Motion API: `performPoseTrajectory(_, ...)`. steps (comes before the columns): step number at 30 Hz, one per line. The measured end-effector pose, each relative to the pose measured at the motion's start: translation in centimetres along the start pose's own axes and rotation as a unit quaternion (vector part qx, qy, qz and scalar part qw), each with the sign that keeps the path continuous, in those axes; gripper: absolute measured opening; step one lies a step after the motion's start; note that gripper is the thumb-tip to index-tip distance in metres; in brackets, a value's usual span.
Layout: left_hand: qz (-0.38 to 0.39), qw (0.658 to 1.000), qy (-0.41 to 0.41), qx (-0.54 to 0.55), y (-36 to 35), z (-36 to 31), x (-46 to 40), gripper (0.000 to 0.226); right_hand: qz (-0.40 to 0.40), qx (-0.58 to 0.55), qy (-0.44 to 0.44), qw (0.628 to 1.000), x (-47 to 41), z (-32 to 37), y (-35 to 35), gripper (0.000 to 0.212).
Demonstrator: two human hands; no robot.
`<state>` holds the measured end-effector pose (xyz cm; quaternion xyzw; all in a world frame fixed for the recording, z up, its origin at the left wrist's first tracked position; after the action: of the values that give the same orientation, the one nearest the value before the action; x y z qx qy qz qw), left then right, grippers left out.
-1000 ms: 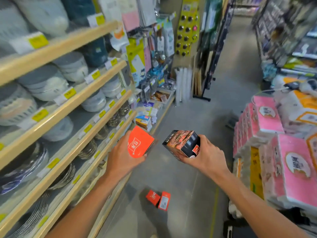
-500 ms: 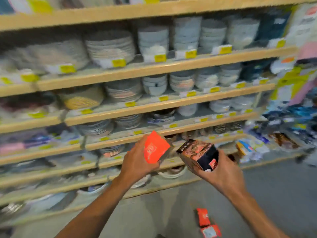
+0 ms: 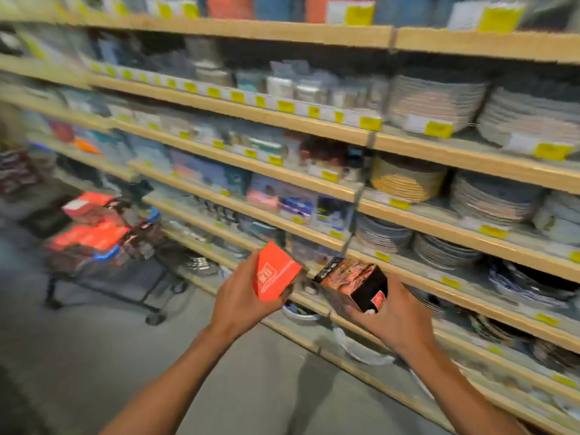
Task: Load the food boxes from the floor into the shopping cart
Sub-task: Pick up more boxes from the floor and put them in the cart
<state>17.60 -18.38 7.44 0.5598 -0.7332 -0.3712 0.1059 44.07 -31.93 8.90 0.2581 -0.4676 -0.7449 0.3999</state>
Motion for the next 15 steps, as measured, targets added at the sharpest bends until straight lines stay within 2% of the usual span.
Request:
performPoseTrajectory(8,-0.109,0.988,0.099,-0.050,14.6,14.5,-0.8,0.084,0.054,-0.014,0.117,0.992,-5.7,19.4,-10.0,0.088)
performPoseTrajectory(15,-0.192,0.962,0.184,-0.062,21.7,23.6,-1.5,0.086,0.094,-0.014,0.213,0.972,-10.6,33.0,-18.0,0.081)
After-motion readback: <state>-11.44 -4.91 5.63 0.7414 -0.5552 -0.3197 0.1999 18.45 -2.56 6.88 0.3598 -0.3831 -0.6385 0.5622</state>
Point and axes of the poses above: each hand's wrist, its own x-axis away from the middle knuckle, its own y-axis out of the back of the hand, z = x × y, the point moved 8 cm from there along -x, towards the middle knuckle, and after that the axes turned 3 degrees about -y, right-handed, at the moved point
